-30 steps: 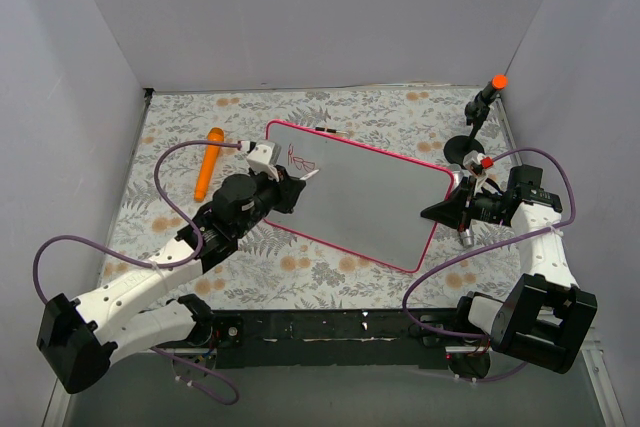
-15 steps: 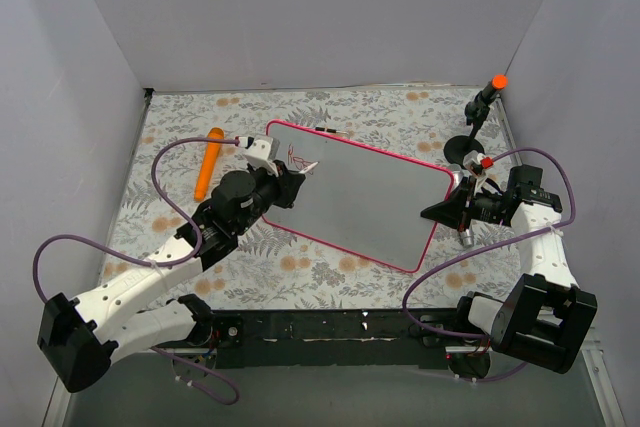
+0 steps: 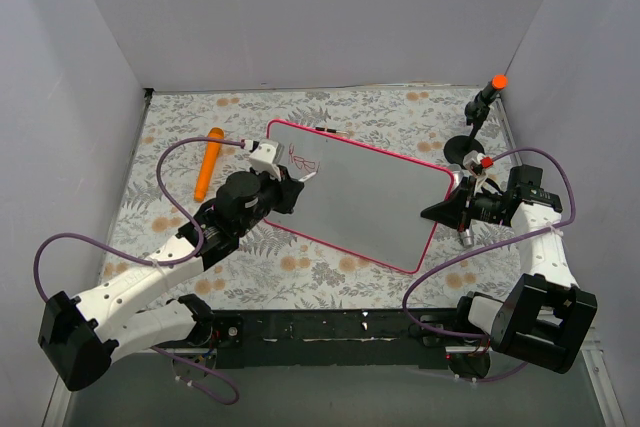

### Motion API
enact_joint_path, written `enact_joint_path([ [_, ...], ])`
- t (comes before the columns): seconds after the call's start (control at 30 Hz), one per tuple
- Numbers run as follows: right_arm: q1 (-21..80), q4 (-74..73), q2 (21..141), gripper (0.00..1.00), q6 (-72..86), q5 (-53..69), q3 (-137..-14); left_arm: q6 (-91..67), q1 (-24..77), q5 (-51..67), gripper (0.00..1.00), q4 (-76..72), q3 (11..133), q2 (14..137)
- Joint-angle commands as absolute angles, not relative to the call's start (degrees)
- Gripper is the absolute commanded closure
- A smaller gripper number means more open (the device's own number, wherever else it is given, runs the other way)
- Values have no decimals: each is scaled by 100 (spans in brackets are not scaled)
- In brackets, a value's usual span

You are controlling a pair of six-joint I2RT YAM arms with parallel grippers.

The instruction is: Write a sentence on the whiteboard

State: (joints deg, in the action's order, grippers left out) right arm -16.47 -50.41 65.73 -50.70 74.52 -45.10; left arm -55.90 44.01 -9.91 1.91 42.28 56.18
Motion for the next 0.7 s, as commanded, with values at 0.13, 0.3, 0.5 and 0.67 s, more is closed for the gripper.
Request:
enact_joint_path([
  [0.13,-1626,-4737,6513,99,-5405,6759,-4597,-5607,4421,-941,100,589,4272,5651],
  [0.3,-1626,-4746,6513,99,-5414,6759,-4605,-5669,4421,-905,100,747,4245,5687],
  [0.5,-1626,-4755,6495,99,-5414,6750,-4597,-5739,4421,-862,100,888,4271,5634],
  [0.67,-1626,-4746,6513,99,-5405,6768,-4605,-5783,4421,-765,100,791,4280,5564],
])
